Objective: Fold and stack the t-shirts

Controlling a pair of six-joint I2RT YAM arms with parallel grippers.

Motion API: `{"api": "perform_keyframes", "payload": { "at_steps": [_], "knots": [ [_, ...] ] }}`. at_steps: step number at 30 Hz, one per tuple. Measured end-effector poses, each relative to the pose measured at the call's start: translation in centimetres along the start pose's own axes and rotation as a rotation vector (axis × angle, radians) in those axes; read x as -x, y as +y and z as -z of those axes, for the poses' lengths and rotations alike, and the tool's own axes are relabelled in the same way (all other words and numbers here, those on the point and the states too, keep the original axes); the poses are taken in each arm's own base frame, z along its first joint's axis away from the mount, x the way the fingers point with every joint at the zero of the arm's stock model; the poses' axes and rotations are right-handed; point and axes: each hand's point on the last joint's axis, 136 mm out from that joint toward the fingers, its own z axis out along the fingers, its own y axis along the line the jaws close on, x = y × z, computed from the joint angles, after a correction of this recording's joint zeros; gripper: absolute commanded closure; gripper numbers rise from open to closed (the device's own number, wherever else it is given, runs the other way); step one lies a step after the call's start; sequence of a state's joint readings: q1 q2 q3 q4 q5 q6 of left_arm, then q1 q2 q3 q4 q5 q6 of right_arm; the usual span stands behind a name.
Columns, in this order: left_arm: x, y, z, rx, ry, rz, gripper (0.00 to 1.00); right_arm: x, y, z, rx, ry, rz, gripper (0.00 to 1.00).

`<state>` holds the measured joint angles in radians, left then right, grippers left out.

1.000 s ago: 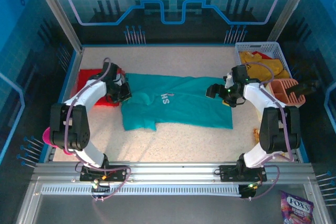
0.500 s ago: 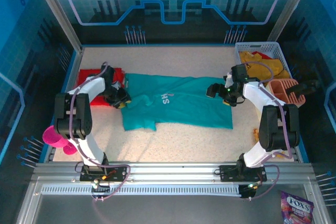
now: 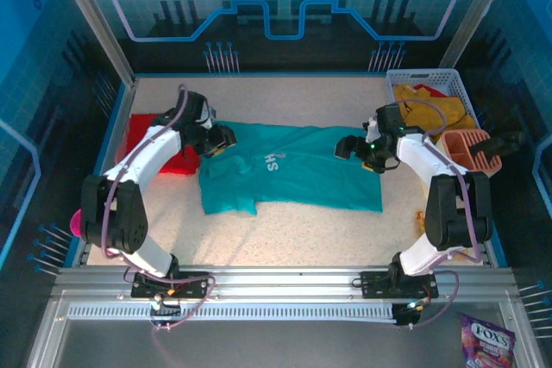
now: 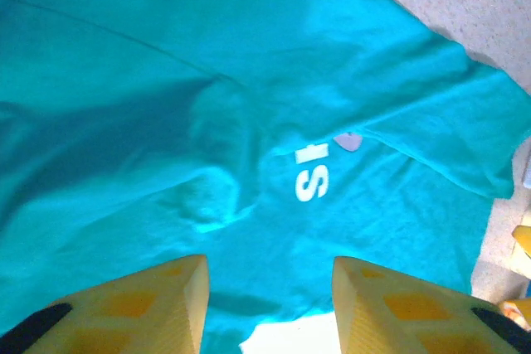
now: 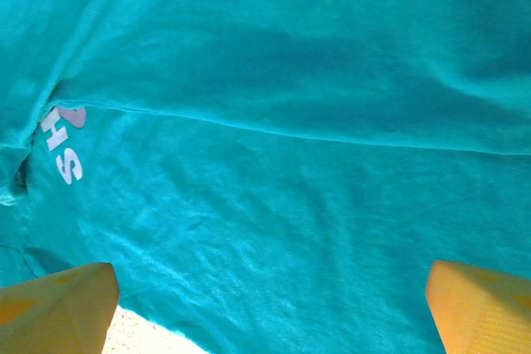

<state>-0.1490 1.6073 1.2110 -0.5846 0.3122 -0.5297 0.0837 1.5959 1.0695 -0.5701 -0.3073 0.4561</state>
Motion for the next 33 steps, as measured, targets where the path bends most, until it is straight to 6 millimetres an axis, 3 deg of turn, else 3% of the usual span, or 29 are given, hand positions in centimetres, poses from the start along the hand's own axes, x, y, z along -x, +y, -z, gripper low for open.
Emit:
{"api": "perform_keyframes", "payload": {
  "at_steps": [6,9,13,18,23,33],
  "knots": [
    [-0.9,-0.4,-4.4,0.010,0.055,0.007,0.62,0.0,1.5,-0.2,0.032,-0.001,0.020,0.04],
    [-0.3,-0.3,-5.8,0.003,0.047,0.012,0.64,-0.1,1.8,-0.4,0.036,0.003,0.023,0.04],
    [0.5,0.5,-7.7,0.009,0.045,0.034,0.65,-0.2,1.8,-0.5,0.032,0.006,0.023,0.04],
    [-0.3,2.2,-9.7,0.047,0.083,0.058,0.67,-0.2,1.7,-0.5,0.030,0.005,0.023,0.04],
    [-2.3,4.6,-10.3,0.107,0.121,0.080,0.67,-0.2,1.7,-0.5,0.029,0.005,0.023,0.04],
    [-2.8,4.9,-7.9,0.158,0.110,0.013,0.58,-0.4,1.0,-0.7,-0.005,0.014,0.014,0.04]
  ]
}}
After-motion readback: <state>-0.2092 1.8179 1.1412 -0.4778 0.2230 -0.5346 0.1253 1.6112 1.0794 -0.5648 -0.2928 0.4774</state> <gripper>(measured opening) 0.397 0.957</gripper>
